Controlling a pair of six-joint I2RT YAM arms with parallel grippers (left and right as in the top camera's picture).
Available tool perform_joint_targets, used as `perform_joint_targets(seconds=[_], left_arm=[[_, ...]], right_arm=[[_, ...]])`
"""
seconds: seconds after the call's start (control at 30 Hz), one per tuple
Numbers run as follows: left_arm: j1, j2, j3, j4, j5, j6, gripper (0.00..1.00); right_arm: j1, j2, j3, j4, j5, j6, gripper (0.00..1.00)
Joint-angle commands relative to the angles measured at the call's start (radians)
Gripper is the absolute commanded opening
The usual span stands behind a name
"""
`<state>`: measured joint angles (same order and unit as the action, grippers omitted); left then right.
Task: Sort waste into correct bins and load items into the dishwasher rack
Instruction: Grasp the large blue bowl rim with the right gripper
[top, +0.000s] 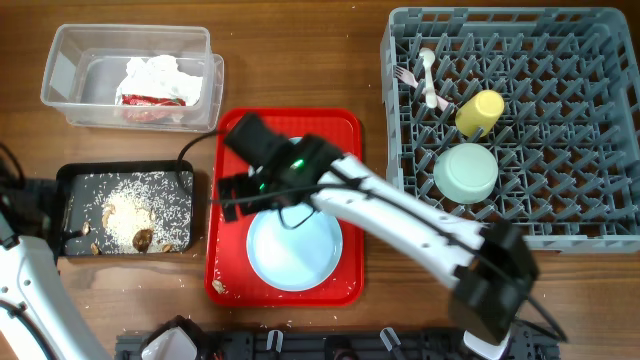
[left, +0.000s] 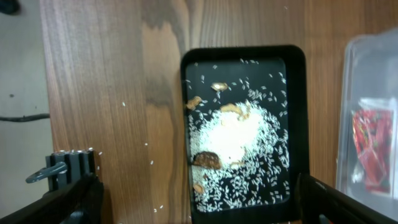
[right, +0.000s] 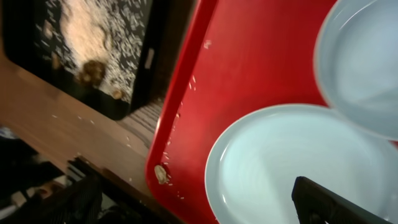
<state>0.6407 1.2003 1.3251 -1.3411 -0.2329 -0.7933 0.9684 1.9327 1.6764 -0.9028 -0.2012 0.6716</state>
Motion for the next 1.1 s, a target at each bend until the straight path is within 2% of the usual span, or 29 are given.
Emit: perform_joint_targets(seconds=[0.0, 0.13, 0.2, 0.23, 0.27, 0.37, 0.5, 0.67, 0.77, 1.0, 1.07], left_arm=[[0.037, -0.005, 0.004, -0.002, 0.016, 0.008, 1.0], [0.037, -0.005, 0.004, -0.002, 0.016, 0.008, 1.0], [0.037, -0.005, 0.004, -0.002, 0.016, 0.008, 1.0], [0.037, -0.005, 0.004, -0.002, 0.016, 0.008, 1.0], [0.037, -0.005, 0.004, -0.002, 0.016, 0.008, 1.0], [0.037, -0.005, 0.004, -0.002, 0.016, 0.008, 1.0], [0.037, -0.005, 0.004, -0.002, 0.016, 0.008, 1.0], [0.037, -0.005, 0.004, -0.002, 0.016, 0.008, 1.0], [0.037, -0.005, 0.004, -0.002, 0.016, 0.008, 1.0], [0.037, -0.005, 0.004, -0.002, 0.016, 0.008, 1.0], [0.037, -0.005, 0.004, -0.002, 0.016, 0.008, 1.0]], right_arm=[[0.042, 0.08, 0.0, 0.001, 0.029, 0.069, 1.0], [0.085, 0.117, -0.001, -0.034, 0.138, 0.143, 0.97], [0.108, 0.132, -0.001, -0.036, 0.179, 0.144, 0.88], [0.12, 0.142, -0.001, -0.031, 0.192, 0.145, 0.77], [0.129, 0.154, -0.001, -0.028, 0.213, 0.154, 0.7], [0.159, 0.19, -0.001, -0.028, 0.275, 0.169, 0.57], [0.184, 0.226, -0.001, 0.006, 0.28, 0.166, 0.5], [0.19, 0.245, -0.001, 0.021, 0.306, 0.172, 0.47], [0.192, 0.283, -0.001, 0.026, 0.293, 0.185, 0.41], [0.194, 0.31, -0.001, 0.032, 0.265, 0.18, 0.39], [0.194, 0.31, -0.001, 0.033, 0.265, 0.181, 0.29]])
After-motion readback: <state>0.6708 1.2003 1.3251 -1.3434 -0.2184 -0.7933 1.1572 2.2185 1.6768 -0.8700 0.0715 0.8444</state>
